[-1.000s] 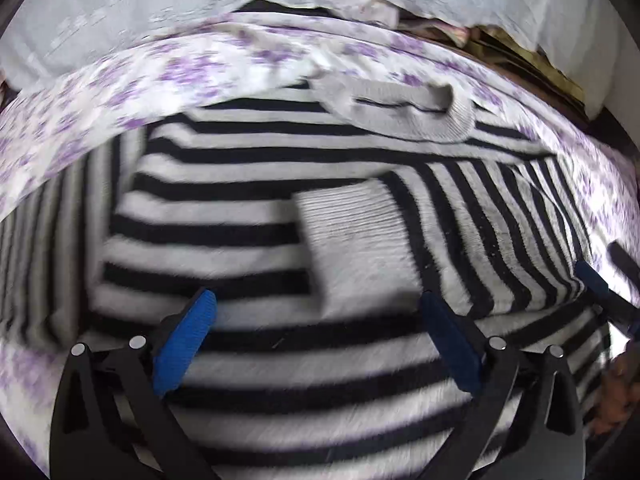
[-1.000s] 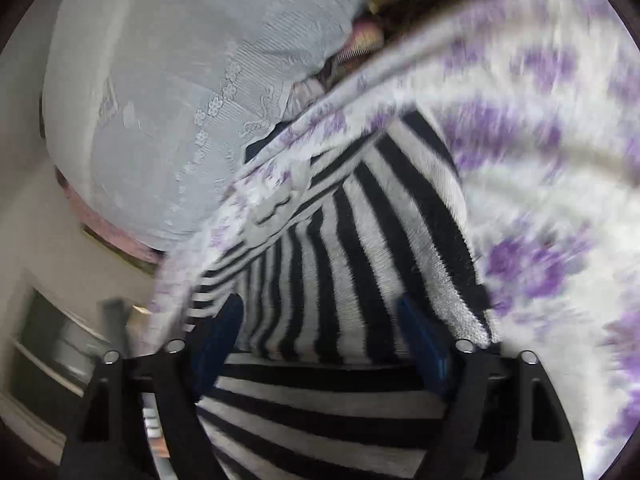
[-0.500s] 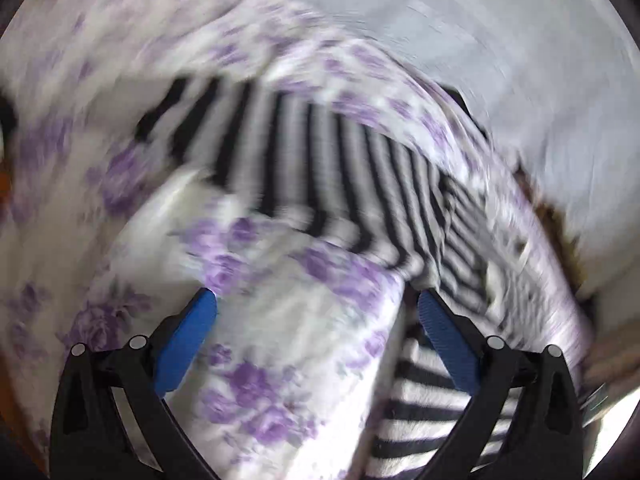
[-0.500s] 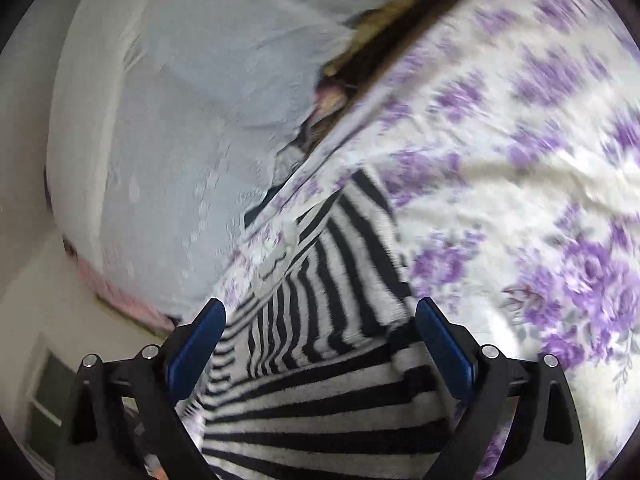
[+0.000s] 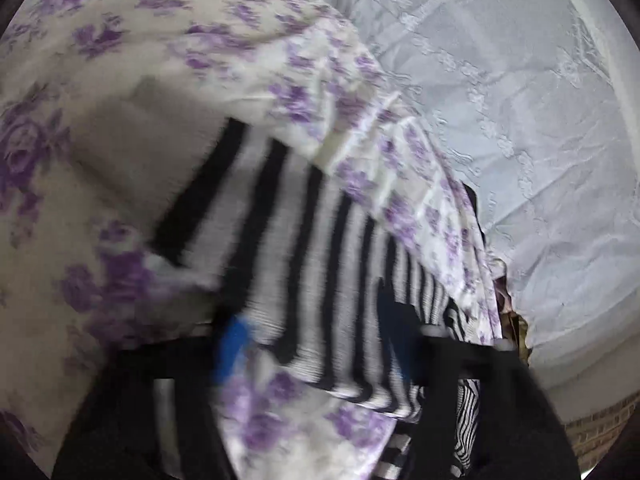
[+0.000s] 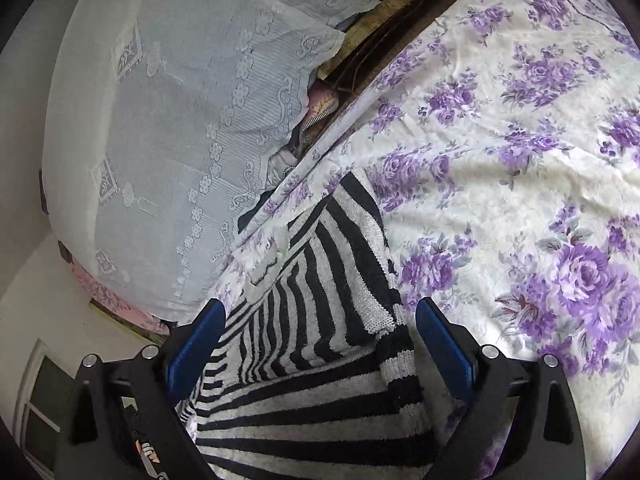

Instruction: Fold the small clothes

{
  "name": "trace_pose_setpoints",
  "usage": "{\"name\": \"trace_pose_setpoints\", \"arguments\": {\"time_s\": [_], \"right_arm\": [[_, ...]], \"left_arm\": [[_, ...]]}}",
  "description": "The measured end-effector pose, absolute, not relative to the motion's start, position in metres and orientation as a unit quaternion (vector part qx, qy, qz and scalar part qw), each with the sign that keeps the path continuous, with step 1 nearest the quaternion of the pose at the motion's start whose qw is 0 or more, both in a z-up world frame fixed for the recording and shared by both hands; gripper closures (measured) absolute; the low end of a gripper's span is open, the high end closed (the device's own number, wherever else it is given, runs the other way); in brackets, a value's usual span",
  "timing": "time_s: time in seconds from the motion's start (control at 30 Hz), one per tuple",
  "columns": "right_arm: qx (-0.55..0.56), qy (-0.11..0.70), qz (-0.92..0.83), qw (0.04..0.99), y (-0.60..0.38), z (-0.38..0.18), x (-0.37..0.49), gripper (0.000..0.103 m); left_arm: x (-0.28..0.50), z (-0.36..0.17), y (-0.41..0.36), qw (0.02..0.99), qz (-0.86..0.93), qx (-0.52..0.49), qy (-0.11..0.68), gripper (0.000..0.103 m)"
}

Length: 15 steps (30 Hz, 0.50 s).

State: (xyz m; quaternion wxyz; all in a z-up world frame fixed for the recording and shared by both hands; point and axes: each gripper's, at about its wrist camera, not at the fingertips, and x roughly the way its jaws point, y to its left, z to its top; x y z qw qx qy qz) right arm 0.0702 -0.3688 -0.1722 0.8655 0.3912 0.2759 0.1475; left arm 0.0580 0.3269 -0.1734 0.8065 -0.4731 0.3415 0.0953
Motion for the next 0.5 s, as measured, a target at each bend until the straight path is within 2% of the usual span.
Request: {"name": "trace_pose_setpoints", "arguments": {"time_s": [0.03, 0.07, 0.17, 0.5], "right_arm": [[0.386, 0.278, 0.147, 0.867, -0.367, -0.171, 0.071, 0.007], [0.382, 0.279, 0.146, 0.869, -0.365, -0.171, 0.071, 0.007], [0.378, 0.279, 0.147, 0.871, -0.364, -0.169, 0.072, 0.007], [0.372, 0.281, 0.152, 0.872, -0.363, -0.168, 0.073, 0.007]], "left_arm": [[0.058, -0.176, 0.33, 0.804, 0.096, -0.477, 0.342, 0.07], [0.057, -0.177, 0.334, 0.801, 0.098, -0.48, 0.343, 0.08], [0.058, -0.17, 0.33, 0.808, 0.099, -0.467, 0.346, 0.088], [0.07, -0.087, 0.244, 0.897, 0.085, -0.257, 0.349, 0.092]]}}
